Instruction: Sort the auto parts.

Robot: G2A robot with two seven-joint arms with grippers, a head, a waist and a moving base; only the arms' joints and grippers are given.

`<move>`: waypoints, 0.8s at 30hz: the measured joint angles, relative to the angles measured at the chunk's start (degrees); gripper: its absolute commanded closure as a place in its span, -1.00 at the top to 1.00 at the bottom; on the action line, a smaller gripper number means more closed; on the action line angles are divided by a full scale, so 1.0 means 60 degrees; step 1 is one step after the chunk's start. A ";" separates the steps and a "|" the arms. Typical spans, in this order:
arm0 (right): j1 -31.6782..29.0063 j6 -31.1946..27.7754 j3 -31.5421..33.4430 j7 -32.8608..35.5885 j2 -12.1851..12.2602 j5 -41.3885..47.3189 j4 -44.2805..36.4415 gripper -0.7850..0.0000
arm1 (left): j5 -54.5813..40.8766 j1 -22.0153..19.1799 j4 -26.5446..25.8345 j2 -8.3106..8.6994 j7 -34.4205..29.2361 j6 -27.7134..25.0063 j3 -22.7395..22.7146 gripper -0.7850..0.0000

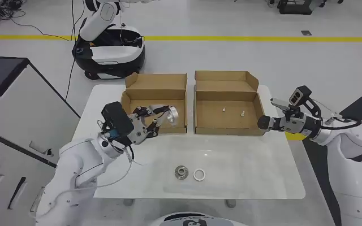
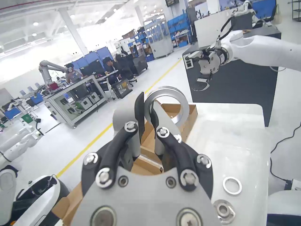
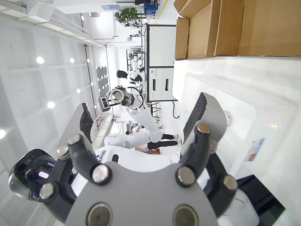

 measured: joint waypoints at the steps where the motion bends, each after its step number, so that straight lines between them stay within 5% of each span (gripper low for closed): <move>1: 0.0000 0.0000 0.0000 0.0000 0.0000 0.0000 0.0000 1.00 | -0.0107 0.0065 0.0050 0.0012 0.0253 -0.0155 -0.0148 -1.00; 14: 0.0000 0.0000 0.0000 0.0000 0.0000 0.0000 0.0000 1.00 | -0.0843 0.0397 0.0836 0.0101 0.3541 -0.2342 -0.1364 -1.00; 24: 0.0000 0.0000 0.0000 0.0000 0.0000 0.0000 0.0000 1.00 | -0.0694 0.0382 0.0943 0.0122 0.5049 -0.2788 -0.1459 -1.00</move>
